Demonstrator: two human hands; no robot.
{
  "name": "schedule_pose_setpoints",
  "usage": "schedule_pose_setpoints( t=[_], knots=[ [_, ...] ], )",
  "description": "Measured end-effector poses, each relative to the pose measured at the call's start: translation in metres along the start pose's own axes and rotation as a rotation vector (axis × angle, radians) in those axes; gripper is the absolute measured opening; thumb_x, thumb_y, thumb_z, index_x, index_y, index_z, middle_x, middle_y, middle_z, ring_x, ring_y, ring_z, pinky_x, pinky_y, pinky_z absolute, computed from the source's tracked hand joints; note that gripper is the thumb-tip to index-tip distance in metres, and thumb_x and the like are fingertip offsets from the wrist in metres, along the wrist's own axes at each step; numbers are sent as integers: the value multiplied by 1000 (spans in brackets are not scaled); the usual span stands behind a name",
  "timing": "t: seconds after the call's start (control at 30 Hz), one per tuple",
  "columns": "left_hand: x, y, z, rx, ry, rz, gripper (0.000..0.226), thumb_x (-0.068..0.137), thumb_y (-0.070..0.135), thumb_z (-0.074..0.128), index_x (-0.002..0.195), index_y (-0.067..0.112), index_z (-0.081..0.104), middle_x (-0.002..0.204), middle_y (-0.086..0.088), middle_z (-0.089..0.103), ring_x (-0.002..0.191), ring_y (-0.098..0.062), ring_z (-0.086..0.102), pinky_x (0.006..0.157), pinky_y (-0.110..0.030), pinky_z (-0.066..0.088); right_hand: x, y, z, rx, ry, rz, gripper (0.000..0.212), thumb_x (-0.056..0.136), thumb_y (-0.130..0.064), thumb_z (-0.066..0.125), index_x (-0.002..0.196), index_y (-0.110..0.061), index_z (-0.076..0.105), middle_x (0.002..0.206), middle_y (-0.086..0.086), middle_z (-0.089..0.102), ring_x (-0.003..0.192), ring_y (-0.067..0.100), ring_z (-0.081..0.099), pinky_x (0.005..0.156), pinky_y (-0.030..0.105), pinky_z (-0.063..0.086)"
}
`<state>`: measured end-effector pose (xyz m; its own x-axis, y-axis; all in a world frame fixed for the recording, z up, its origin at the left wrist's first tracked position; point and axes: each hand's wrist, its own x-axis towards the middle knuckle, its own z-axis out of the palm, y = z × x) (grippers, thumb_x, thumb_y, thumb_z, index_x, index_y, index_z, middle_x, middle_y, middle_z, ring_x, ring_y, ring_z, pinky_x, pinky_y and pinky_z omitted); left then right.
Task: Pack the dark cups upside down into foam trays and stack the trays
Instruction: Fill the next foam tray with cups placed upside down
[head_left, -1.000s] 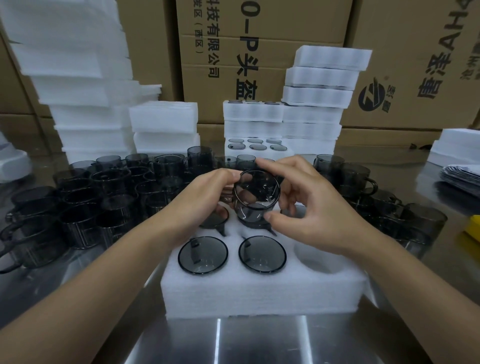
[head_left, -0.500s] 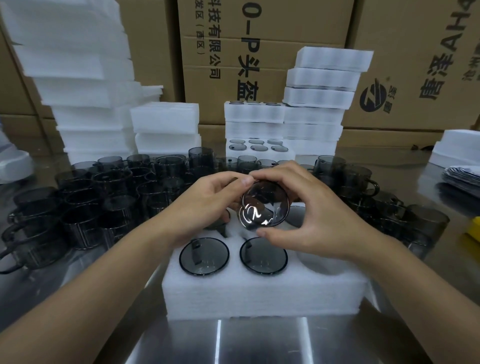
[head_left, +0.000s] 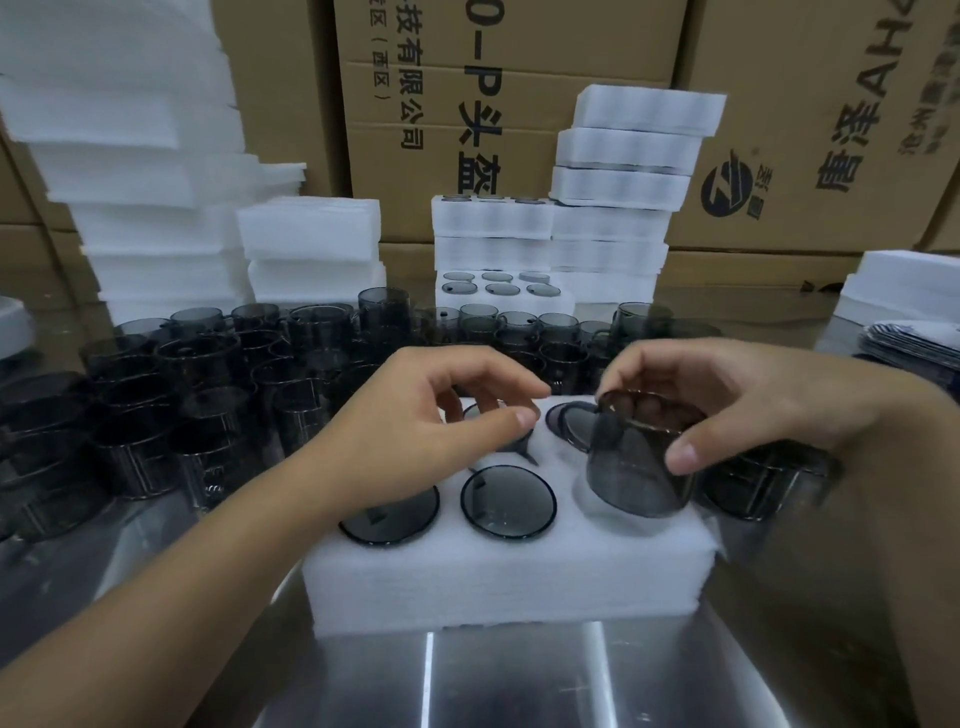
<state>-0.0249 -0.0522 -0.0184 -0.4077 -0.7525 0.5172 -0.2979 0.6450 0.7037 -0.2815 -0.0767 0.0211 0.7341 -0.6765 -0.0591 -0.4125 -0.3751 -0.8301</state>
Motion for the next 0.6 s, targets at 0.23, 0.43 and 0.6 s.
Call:
schedule_pose_setpoints(
  t=[0.23,0.43,0.6],
  knots=[
    [-3,1,3,47,-94,-26,17,79,26,67,94,32,72,88,9,72,81,-16,64,69,-39,49,7,-2,8,-148,-29,70,60,49,-50,89,97,-31,59,72,-12,59,64,3,53,57,17,44],
    [-4,3,4,150,-297,7,34,80,26,67,112,34,68,98,13,66,99,-14,58,80,-22,45,9,-1,8,-298,-6,159,58,42,-62,85,89,-43,56,65,-15,57,57,1,48,54,18,40],
    [-5,4,6,176,-368,2,36,79,27,68,115,35,69,99,18,59,102,-7,53,91,-20,40,12,2,12,-394,-62,203,69,34,-80,77,91,-49,54,66,-19,54,58,-1,45,56,20,39]
  ],
)
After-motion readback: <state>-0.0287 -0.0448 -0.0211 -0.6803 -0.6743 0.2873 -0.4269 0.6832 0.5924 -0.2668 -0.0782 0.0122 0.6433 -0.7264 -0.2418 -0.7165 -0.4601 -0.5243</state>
